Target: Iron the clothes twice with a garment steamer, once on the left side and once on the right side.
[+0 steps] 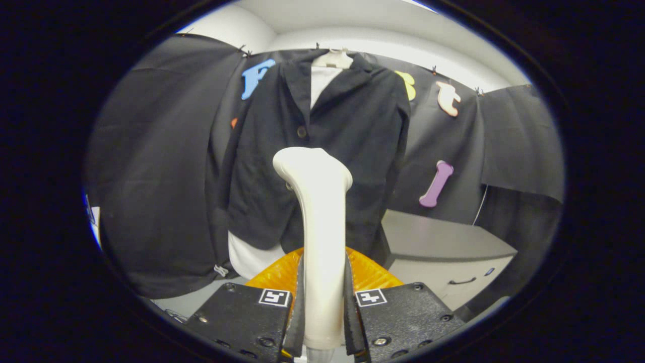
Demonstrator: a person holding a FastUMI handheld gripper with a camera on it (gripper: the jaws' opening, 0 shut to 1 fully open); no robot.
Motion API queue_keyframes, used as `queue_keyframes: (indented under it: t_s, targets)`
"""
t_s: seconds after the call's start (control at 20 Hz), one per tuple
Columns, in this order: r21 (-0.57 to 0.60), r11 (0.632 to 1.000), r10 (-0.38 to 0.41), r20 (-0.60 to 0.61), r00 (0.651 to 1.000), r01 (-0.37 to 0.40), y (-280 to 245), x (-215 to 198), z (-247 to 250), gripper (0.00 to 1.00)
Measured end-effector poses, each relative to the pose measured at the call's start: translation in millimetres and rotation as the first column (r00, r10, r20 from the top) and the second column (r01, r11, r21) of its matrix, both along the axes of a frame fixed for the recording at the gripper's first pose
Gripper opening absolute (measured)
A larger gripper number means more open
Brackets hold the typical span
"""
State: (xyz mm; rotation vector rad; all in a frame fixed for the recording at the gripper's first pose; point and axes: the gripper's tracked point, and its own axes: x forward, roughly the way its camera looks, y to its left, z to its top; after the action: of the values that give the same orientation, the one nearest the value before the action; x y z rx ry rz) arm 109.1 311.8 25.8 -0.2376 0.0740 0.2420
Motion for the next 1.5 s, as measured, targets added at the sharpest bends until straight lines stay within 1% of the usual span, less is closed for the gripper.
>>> queue_keyframes:
  t_s: [0.1, 0.2, 0.25, 0.4, 0.65, 0.75, 0.85, 1.05, 1.3, 1.5]
  targets:
    - [0.027, 0.999, 0.036, 0.087, 0.996, -0.038, 20.0, 2.3, 41.7, 0.34]
    - [0.056, 0.996, 0.061, 0.171, 0.983, -0.072, 42.7, 11.9, 83.4, 0.34]
    - [0.064, 0.994, 0.07, 0.211, 0.975, -0.085, 51.5, 11.7, 101.9, 0.34]
    - [0.083, 0.989, 0.086, 0.327, 0.941, -0.119, 76.8, 30.5, 158.8, 0.34]
    - [0.112, 0.982, 0.086, 0.438, 0.895, -0.15, 119.4, 64.3, 235.9, 0.34]
    - [0.12, 0.977, 0.103, 0.452, 0.886, -0.175, 138.5, 80.8, 258.6, 0.34]
    - [0.135, 0.969, 0.124, 0.453, 0.883, -0.205, 158.9, 95.8, 274.8, 0.34]
    - [0.098, 0.977, 0.12, 0.491, 0.863, -0.192, 186.3, 121.5, 301.1, 0.34]
    - [0.062, 0.99, 0.084, 0.464, 0.882, -0.127, 197.4, 155.2, 296.2, 0.34]
    - [0.053, 0.99, 0.088, 0.47, 0.878, -0.128, 196.8, 153.2, 284.0, 0.34]
